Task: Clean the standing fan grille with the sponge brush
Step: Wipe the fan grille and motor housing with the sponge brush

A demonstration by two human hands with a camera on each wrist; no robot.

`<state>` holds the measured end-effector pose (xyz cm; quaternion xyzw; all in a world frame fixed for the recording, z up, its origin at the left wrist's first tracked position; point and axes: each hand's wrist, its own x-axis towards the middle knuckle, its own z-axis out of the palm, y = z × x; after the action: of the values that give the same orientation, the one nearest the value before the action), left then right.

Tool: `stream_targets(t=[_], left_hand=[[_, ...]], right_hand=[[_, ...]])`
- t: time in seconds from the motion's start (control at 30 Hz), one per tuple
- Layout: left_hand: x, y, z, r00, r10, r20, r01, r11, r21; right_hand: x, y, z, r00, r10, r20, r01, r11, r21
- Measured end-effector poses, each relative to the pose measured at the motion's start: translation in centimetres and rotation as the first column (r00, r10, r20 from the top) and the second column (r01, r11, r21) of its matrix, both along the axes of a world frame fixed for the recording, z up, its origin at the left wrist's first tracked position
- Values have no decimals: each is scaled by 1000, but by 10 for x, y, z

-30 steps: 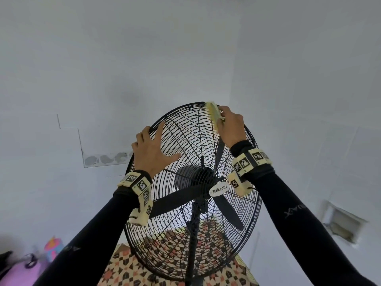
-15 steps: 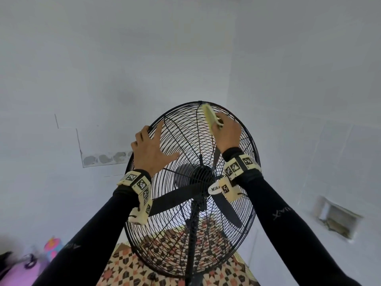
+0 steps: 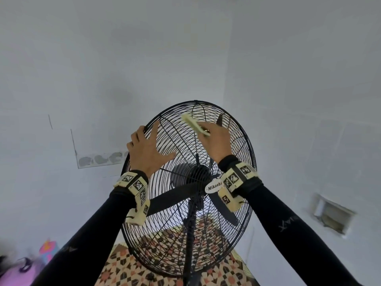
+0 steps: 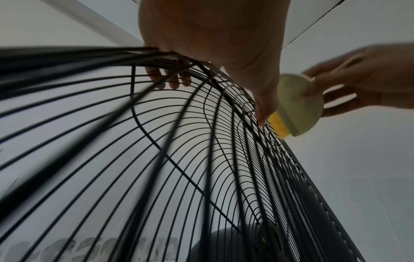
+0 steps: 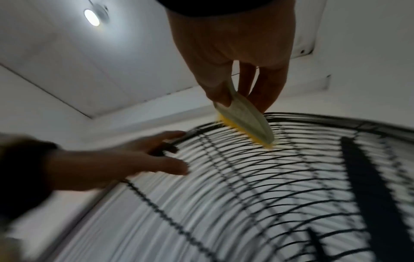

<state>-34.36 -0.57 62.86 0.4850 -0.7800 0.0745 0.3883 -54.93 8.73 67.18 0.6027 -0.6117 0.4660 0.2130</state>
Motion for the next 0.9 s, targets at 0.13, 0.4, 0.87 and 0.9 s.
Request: stream_targets(t=[0.13,0.4,0.87,0.9], left_hand=[[2,-1,-2,1000,-6,2,6,1000,-10],[2,-3,-1,1000,8,3,-8,1000,0],[3,0,-1,1000,-6,11,6,1000,12],[3,0,-1,1000,-13,8,13,1000,7]], right_hand=[[4,17,8,987,155,33,-156,988,23],[4,14,-5,987,156,32,-159,984,87],[-12,25,0,955,165,244,-187,980,70],[-18,24,1,957,79,280,-90,995,28]])
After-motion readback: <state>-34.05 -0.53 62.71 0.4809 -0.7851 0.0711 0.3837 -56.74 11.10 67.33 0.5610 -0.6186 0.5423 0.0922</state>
